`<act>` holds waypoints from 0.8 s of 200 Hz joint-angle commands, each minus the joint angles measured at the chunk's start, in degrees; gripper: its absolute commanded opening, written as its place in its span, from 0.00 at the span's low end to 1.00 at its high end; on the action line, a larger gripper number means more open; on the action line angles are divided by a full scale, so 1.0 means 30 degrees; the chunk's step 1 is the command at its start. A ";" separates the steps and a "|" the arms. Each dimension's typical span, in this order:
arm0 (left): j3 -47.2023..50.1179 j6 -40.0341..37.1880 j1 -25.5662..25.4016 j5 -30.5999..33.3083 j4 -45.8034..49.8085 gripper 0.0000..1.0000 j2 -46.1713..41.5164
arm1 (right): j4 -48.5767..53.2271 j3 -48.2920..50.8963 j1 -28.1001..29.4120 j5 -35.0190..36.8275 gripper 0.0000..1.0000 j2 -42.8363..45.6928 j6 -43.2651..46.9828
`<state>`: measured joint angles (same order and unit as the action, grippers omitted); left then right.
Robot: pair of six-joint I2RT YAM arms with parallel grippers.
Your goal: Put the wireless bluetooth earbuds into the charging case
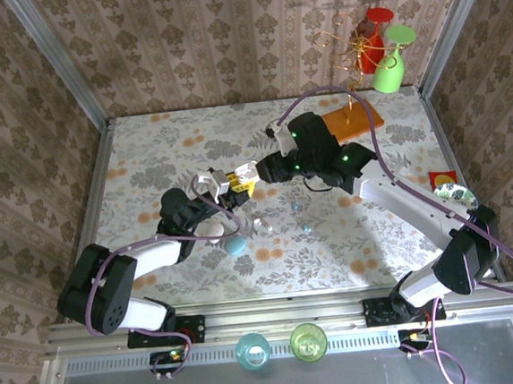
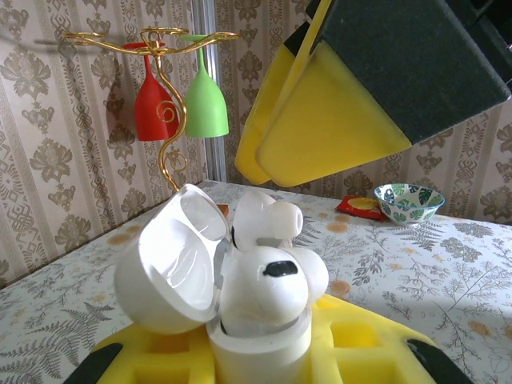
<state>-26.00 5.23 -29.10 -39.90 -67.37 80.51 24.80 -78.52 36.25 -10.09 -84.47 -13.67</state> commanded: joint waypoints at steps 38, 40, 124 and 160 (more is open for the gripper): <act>-0.0204 0.0452 0.0209 -0.0265 -0.0922 0.00 -0.0257 | -0.0003 0.0188 0.0016 -0.0729 0.48 -0.0144 0.0304; -0.0209 0.0467 0.0209 -0.0279 -0.0921 0.00 -0.0263 | -0.0004 0.0187 0.0038 -0.0781 0.48 -0.0167 0.0330; -0.0537 0.0804 0.0195 -0.0552 -0.1071 0.00 -0.0177 | 0.0109 -0.0161 0.0366 -0.0944 0.48 -0.0859 0.0617; -0.0534 0.0864 0.0208 -0.0587 -0.1069 0.00 -0.0208 | -0.0031 -0.0525 0.0423 -0.1032 0.48 -0.1198 0.0602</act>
<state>-26.00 6.48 -28.71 -40.14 -67.07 80.51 24.27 -78.56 37.01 -12.45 -86.32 -13.15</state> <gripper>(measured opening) 0.202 0.479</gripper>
